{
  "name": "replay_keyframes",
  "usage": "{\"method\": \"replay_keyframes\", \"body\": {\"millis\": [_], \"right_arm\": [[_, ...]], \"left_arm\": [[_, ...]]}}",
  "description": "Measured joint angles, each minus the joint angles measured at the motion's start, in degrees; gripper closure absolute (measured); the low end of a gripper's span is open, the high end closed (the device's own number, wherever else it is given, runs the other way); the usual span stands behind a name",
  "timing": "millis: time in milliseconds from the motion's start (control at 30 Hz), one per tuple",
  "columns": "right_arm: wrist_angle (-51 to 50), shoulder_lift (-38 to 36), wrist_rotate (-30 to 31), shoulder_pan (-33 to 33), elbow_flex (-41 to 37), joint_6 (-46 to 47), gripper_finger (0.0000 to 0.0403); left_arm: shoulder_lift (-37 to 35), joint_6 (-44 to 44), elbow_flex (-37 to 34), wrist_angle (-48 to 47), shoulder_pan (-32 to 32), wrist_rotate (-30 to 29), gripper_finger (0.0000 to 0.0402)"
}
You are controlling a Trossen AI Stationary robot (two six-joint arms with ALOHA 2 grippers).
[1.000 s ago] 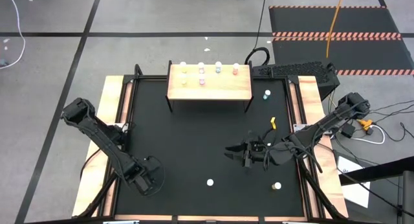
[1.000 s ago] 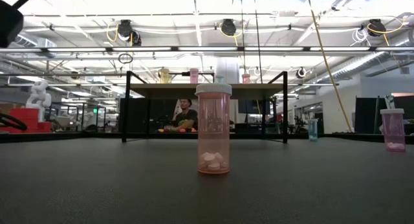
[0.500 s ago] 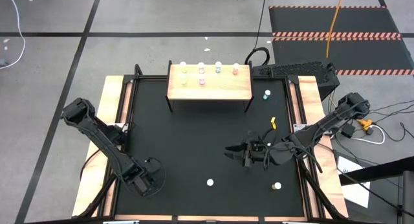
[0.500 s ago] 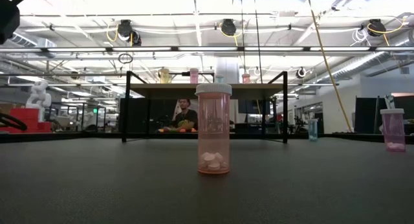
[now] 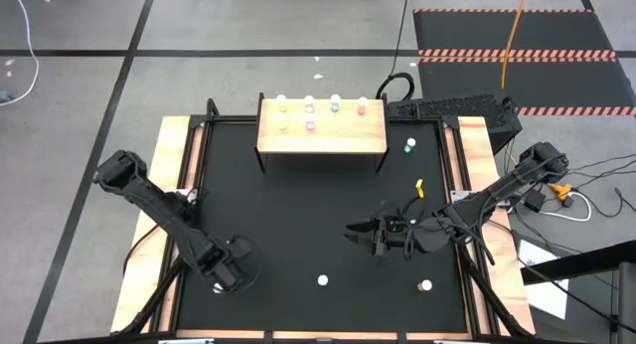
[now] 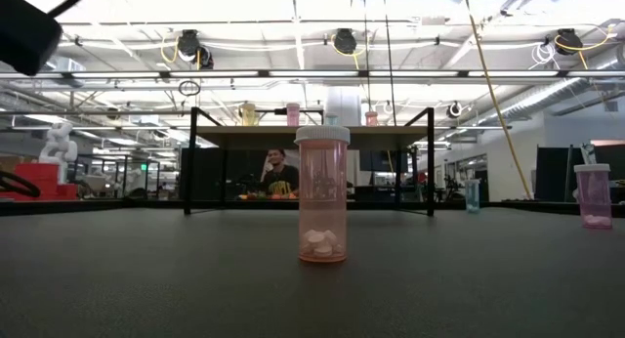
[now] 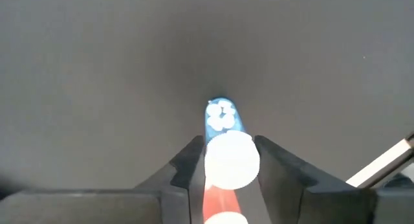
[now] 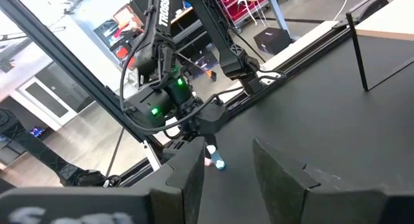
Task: Pick and place medicine bottles onto shelf by color
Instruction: Put the bottom blue pill bottle on the shelf aligned with the other blue pill bottle
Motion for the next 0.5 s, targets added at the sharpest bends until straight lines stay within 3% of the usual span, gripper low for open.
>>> {"method": "replay_keyframes", "body": {"millis": [200,500], "right_arm": [[-0.2,0.0,0.0,0.0,0.0,-0.6,0.0280],[-0.5,0.0,0.0,0.0,0.0,-3.5,0.0280]], "left_arm": [[0.0,3.5,0.0,-0.1,4.0,2.3,0.0272],[0.0,14.4,2.4,0.3,17.3,6.4,0.0287]]}}
